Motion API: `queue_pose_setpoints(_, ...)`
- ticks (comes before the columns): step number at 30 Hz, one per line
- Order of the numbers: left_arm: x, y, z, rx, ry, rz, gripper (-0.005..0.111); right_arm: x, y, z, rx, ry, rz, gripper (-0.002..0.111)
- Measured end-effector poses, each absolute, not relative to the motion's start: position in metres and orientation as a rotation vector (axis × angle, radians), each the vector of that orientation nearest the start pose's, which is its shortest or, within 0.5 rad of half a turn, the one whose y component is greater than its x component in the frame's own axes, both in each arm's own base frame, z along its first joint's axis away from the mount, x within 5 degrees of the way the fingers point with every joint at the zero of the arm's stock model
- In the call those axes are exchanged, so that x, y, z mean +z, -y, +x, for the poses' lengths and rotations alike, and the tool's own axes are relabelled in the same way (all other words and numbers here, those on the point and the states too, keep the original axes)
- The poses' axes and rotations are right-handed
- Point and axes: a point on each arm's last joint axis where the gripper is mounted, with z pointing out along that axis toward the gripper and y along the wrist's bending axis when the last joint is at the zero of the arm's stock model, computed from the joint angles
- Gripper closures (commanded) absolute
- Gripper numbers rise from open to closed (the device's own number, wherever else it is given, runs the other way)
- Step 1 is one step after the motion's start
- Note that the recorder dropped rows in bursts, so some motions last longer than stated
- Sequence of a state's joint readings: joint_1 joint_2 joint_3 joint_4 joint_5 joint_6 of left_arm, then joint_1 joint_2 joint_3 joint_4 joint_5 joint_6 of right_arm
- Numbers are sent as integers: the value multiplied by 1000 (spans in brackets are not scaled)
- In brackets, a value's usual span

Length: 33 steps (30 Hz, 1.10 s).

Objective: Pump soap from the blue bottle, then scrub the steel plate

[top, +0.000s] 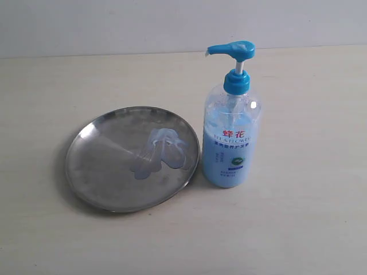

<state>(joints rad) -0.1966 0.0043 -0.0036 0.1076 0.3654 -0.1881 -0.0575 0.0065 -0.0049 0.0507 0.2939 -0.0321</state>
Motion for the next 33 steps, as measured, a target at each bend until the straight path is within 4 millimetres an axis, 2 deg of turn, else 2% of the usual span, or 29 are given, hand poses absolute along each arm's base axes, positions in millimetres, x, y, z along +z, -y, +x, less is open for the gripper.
queue_pose_setpoints(33, 181, 7, 53, -163, -1849, 74, 107, 187, 2, 57, -15, -1819, 56, 108)
